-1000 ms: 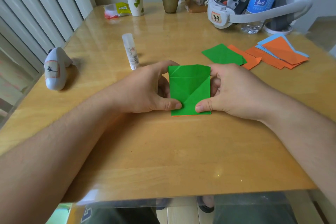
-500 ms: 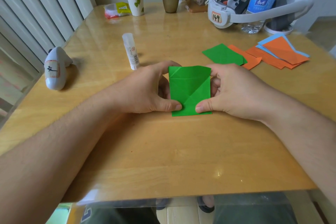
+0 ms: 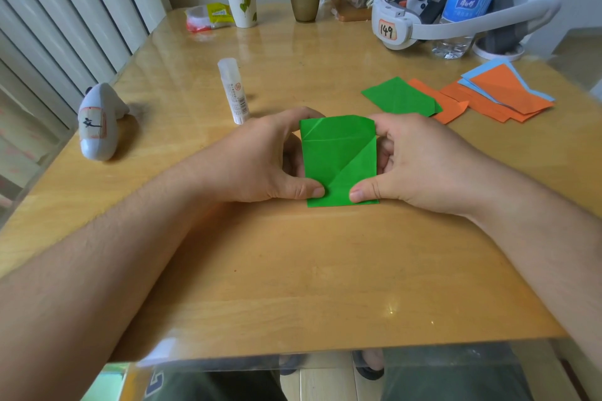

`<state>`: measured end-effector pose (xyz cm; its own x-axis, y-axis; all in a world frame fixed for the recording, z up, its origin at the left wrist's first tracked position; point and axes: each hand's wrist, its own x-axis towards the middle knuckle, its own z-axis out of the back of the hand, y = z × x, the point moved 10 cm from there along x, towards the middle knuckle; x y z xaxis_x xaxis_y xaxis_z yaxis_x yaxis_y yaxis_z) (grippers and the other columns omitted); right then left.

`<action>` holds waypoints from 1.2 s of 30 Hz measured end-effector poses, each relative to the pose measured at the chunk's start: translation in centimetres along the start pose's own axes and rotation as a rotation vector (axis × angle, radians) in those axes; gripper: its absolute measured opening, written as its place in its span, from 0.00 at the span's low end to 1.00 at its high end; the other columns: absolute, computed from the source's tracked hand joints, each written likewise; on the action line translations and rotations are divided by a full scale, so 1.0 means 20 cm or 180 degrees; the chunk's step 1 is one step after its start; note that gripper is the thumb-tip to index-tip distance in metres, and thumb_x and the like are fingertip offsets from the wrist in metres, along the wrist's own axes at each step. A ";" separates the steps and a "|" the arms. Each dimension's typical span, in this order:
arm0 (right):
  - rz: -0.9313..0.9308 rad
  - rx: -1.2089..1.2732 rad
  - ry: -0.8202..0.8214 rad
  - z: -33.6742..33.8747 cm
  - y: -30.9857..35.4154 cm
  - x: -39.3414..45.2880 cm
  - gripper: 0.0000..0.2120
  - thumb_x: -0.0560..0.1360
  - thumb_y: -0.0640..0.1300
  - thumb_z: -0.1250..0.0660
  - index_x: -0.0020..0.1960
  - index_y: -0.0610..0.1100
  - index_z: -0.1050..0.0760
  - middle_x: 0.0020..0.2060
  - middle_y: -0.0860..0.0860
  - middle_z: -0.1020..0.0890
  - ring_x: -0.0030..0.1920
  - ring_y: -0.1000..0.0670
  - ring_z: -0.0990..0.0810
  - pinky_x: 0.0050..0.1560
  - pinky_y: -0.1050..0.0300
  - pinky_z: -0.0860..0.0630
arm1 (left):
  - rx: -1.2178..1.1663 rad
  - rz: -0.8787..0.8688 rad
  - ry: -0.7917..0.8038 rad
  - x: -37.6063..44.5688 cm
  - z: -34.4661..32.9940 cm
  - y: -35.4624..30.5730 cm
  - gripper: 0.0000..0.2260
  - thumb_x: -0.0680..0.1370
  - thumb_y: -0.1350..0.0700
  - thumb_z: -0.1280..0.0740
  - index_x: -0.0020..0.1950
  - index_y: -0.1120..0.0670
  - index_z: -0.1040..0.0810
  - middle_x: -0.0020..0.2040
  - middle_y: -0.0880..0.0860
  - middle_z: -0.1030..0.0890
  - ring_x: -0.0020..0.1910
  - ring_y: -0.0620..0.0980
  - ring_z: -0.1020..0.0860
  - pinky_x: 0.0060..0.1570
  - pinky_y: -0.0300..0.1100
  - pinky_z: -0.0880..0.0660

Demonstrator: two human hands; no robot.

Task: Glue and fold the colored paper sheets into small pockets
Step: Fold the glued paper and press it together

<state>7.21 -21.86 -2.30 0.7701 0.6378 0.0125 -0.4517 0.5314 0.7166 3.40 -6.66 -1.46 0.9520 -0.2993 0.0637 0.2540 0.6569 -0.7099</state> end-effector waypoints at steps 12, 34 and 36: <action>0.0004 0.0019 0.0016 -0.01 0.00 0.00 0.34 0.61 0.48 0.13 0.63 0.62 0.23 0.47 0.57 0.12 0.49 0.51 0.13 0.54 0.40 0.17 | 0.0332 -0.0081 -0.0175 0.01 0.02 0.00 0.35 0.65 0.42 0.15 0.67 0.42 0.27 0.43 0.50 0.19 0.39 0.48 0.22 0.43 0.51 0.20; -0.0094 -0.0737 -0.0274 0.01 0.13 -0.03 0.32 0.58 0.62 0.15 0.60 0.62 0.20 0.41 0.58 0.17 0.44 0.59 0.22 0.47 0.55 0.22 | 0.0469 -0.0130 -0.0188 0.00 0.02 -0.03 0.35 0.64 0.44 0.15 0.67 0.41 0.27 0.35 0.44 0.24 0.36 0.42 0.24 0.39 0.38 0.28; -0.0113 -0.0673 -0.0243 0.02 0.11 -0.03 0.32 0.57 0.60 0.14 0.59 0.63 0.21 0.41 0.60 0.17 0.43 0.61 0.22 0.43 0.56 0.23 | 0.0458 -0.0147 -0.0188 0.01 0.02 -0.02 0.35 0.65 0.44 0.15 0.67 0.41 0.27 0.34 0.44 0.24 0.35 0.42 0.24 0.39 0.38 0.28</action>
<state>5.92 -21.16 -0.45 0.8154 0.5769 0.0482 -0.5018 0.6629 0.5557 3.45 -6.74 -0.83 0.9461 -0.2930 0.1380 0.3155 0.7370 -0.5977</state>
